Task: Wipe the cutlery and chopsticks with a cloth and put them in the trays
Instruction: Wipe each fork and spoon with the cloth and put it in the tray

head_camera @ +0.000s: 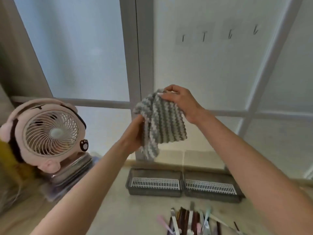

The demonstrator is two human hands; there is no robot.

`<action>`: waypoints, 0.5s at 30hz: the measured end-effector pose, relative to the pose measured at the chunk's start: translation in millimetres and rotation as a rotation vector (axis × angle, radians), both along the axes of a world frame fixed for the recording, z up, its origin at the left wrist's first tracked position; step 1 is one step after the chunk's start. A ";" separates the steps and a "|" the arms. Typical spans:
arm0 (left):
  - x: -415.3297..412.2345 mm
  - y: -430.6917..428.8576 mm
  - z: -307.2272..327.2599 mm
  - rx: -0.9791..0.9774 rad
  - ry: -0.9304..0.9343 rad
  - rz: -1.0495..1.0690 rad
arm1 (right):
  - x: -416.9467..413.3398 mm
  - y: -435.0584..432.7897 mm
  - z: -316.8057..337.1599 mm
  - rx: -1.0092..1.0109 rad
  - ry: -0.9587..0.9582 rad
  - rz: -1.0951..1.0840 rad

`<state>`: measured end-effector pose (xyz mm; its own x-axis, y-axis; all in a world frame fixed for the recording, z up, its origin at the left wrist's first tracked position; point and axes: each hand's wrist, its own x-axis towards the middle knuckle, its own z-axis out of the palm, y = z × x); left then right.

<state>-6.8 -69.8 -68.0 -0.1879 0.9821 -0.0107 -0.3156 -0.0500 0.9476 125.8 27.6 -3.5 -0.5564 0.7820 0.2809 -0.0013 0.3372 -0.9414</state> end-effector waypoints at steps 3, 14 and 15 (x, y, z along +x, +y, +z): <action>8.6 -30.5 -76.7 -0.262 -0.147 0.045 | 15.3 -14.2 -88.2 -0.272 0.019 0.078; 28.2 -92.7 -213.8 -0.379 0.681 -0.126 | 60.0 -73.0 -257.4 -0.550 -0.230 -0.048; 26.9 -96.3 -221.5 -0.385 0.719 -0.145 | 62.5 -76.2 -263.6 -0.570 -0.217 -0.069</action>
